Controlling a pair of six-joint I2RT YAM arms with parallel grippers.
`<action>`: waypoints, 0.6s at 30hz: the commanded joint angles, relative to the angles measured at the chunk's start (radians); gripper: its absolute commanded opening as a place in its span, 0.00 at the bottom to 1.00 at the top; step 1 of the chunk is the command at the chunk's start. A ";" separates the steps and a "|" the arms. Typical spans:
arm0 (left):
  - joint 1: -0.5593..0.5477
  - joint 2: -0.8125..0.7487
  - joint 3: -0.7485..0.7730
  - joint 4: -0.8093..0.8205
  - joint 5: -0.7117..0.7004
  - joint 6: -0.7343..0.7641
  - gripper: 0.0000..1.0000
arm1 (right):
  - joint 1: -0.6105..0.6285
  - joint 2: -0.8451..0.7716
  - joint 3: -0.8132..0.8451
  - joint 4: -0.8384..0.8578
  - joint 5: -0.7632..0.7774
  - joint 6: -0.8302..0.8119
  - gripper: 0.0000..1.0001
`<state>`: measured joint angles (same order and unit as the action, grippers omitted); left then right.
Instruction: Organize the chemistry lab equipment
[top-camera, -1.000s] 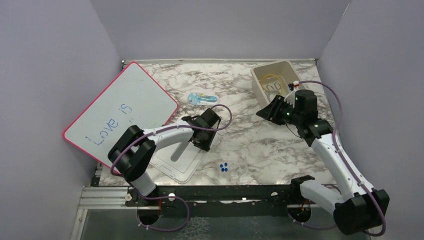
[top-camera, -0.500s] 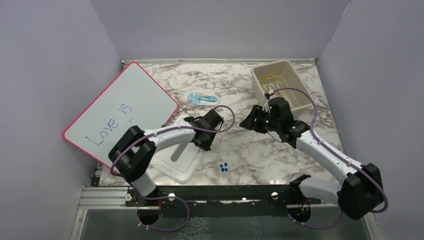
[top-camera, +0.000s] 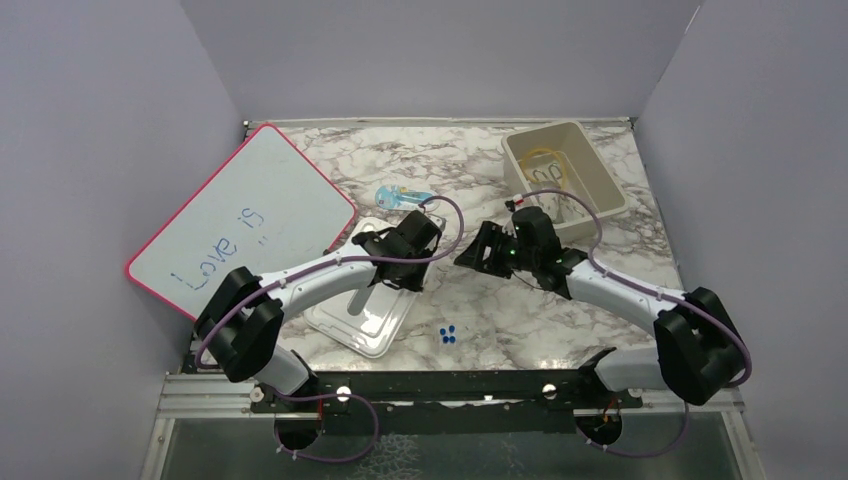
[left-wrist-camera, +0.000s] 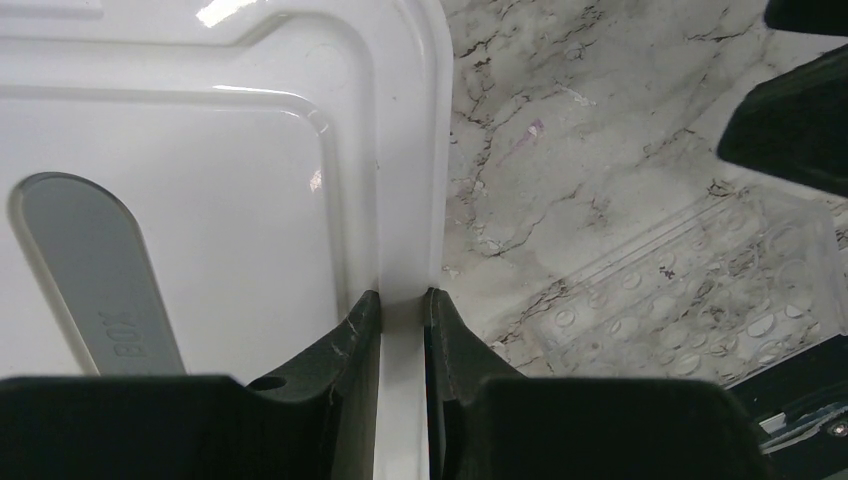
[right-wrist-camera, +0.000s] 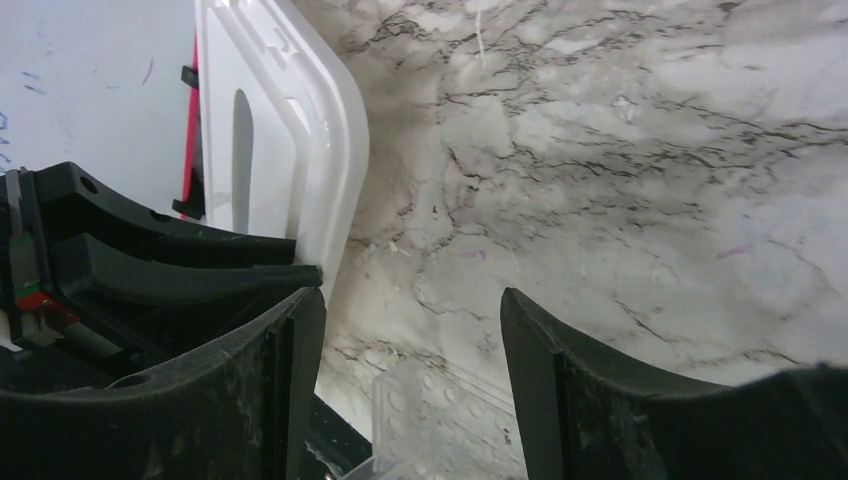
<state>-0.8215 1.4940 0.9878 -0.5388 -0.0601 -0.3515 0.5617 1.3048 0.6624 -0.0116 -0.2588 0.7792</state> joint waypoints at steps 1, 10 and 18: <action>-0.002 -0.031 0.031 0.034 0.014 -0.017 0.00 | 0.036 0.055 -0.008 0.178 -0.038 0.087 0.70; -0.002 -0.052 0.032 0.053 0.037 -0.029 0.00 | 0.109 0.196 0.039 0.319 -0.007 0.218 0.70; -0.001 -0.073 0.025 0.066 0.059 -0.034 0.00 | 0.147 0.307 0.053 0.468 -0.019 0.308 0.68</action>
<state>-0.8215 1.4620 0.9878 -0.5125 -0.0299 -0.3786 0.6937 1.5715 0.6991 0.3103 -0.2756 1.0138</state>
